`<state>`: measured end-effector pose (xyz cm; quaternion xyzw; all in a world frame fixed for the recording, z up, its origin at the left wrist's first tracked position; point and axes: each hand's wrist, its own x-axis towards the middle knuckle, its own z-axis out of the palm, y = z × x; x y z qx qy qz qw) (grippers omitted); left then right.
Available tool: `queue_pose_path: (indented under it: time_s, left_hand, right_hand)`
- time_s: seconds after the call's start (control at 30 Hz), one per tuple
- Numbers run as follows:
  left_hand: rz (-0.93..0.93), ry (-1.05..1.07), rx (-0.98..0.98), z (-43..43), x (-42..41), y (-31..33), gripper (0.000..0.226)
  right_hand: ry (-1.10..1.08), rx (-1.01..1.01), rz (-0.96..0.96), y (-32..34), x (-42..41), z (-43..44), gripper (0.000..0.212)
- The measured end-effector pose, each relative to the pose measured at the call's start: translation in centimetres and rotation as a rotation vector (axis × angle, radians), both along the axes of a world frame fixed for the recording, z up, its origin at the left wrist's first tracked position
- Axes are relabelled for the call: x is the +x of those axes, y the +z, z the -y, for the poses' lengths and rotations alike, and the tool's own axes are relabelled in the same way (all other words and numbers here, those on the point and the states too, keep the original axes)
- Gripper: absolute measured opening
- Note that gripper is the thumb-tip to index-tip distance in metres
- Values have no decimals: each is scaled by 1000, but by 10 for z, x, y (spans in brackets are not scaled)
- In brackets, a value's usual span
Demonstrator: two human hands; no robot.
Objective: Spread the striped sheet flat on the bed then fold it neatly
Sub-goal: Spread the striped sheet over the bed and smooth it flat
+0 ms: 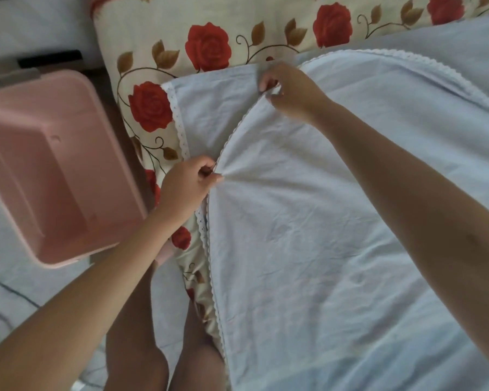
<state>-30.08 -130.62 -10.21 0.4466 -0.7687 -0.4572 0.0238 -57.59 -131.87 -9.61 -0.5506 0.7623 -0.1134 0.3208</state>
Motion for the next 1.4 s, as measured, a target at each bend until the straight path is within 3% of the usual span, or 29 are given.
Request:
queue_pose_path:
  time_s: [0.27, 0.37, 0.47, 0.57, 0.67, 0.77, 0.87, 0.97, 1.03, 1.07, 1.17, 1.4]
  left_hand:
    - [58, 116, -103, -12, -3, 5, 22]
    - [100, 134, -102, -33, 2, 9, 27]
    - [252, 107, 9, -67, 21, 10, 35]
    - [269, 98, 198, -102, 46, 15, 31]
    - [248, 42, 306, -124, 67, 19, 36]
    - [206, -30, 391, -131, 80, 24, 36]
    - [196, -127, 528, -130, 86, 23, 35]
    - [199, -185, 642, -130, 91, 24, 34]
    - [211, -233, 647, -131, 95, 27, 30]
    - [225, -255, 629, -133, 95, 30, 27]
    - [211, -234, 556, -131, 95, 24, 28]
    - [192, -149, 455, -138, 100, 20, 44]
  right_hand:
    - [-214, -94, -131, -9, 32, -4, 27]
    - [-343, -265, -108, 4, 77, -25, 49]
    - [-562, -392, -107, 17, 144, -80, 47]
    - [-812, -248, 21, 24, 221, -161, 27]
    - [-1126, 141, 142, 28, 293, -241, 14]
    - [-1626, 435, 407, 32, 337, -289, 21]
    - [-2190, 505, 920, 43, 356, -309, 24]
    - [-2513, 212, 1543, 49, 364, -320, 43]
    - [-2751, -41, 1733, 52, 370, -319, 47]
    - [-2853, -123, 1707, 51, 374, -318, 42]
    - [-3028, -291, 1394, 48, 379, -315, 22]
    - [-3162, -252, 1200, 53, 398, -333, 17]
